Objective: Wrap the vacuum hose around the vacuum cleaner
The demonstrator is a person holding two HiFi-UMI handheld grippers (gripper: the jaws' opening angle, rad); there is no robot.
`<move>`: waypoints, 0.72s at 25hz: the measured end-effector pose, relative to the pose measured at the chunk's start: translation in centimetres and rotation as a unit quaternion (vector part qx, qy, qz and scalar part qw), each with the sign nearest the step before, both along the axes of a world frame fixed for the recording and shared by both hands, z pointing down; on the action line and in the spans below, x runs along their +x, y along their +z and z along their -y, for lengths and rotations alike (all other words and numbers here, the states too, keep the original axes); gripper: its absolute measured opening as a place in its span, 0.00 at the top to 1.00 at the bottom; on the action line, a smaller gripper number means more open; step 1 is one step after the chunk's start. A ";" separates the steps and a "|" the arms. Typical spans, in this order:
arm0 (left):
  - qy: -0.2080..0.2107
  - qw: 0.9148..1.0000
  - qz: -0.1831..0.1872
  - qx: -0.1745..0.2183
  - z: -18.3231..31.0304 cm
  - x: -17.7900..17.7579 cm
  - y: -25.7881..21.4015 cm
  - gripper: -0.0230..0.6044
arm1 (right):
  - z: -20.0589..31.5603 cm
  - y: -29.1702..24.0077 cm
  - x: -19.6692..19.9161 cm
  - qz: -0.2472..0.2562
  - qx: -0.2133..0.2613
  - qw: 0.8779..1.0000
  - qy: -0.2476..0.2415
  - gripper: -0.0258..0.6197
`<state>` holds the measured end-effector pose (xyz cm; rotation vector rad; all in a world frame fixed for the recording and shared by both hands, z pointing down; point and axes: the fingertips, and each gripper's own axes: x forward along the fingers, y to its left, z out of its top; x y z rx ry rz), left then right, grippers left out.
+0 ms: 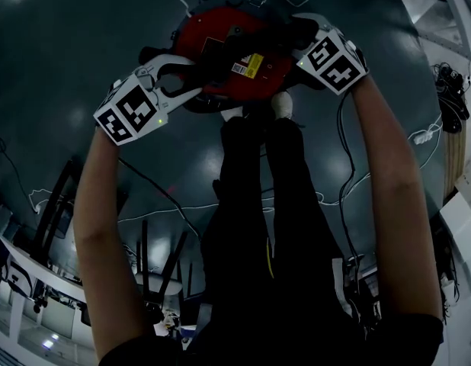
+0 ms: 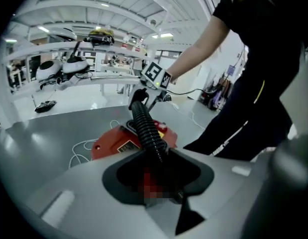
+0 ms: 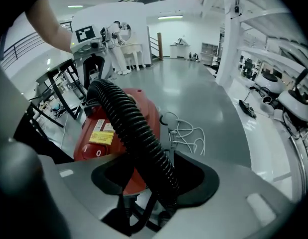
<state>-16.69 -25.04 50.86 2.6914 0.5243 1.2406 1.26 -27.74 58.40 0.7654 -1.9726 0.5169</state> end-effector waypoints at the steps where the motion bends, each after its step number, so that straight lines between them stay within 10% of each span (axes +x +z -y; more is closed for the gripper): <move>1: -0.016 1.000 -0.004 -0.003 0.2 0.0 0.0 0.74 | 0.0 0.1 0.0 -0.006 -0.006 1.000 -0.011 0.57; 18: -0.085 0.993 0.012 0.085 1.0 -1.4 -0.1 0.75 | 1.6 -0.2 -0.6 -0.119 0.008 0.993 0.028 0.57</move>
